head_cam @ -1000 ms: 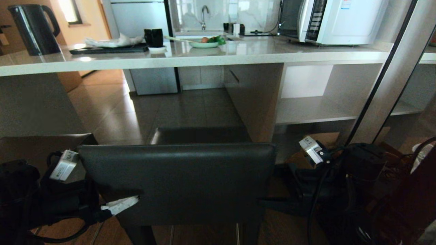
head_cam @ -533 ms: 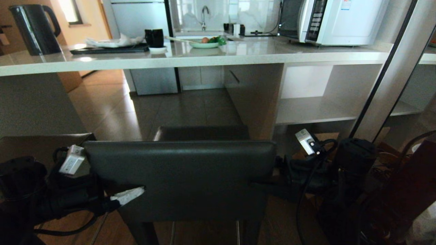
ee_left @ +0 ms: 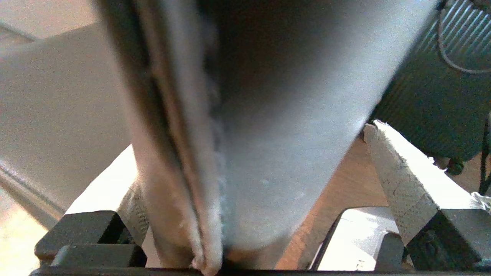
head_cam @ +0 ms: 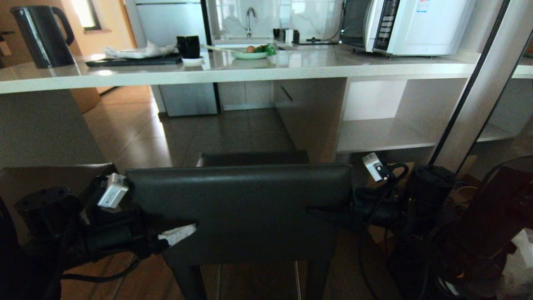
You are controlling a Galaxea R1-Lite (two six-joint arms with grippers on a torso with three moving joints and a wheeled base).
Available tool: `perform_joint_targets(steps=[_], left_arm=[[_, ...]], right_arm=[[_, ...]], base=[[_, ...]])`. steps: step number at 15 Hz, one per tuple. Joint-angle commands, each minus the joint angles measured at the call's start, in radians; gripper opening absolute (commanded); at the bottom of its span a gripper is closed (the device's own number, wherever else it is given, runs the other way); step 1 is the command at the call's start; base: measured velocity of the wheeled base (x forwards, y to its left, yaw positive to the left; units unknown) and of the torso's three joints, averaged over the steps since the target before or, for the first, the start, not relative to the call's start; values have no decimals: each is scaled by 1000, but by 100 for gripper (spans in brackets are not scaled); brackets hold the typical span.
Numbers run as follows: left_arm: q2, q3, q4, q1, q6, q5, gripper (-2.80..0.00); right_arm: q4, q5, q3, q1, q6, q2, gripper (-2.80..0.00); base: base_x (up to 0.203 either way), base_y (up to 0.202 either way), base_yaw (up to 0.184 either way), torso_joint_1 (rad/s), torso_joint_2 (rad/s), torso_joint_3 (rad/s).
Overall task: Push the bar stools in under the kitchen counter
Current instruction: Pull the gray chair out from under the dining table
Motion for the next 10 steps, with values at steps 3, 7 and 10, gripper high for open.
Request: perform_joint_targets(steps=[3,7,10], left_arm=[[3,12,-7,-92,2,76,0],[-9,14,-7,-118,2,81,0],[-37,20,-7,-76,2,80,0]], right_arm=[[-8,4,-13,-50,1,14,0],[-8,2,-12,-58,1,19,0],[-8,7,15,-58,0,-15,0]], base=[[0,0,0,0,0,0],[0,0,0,0,0,0],[0,0,0,0,0,0]])
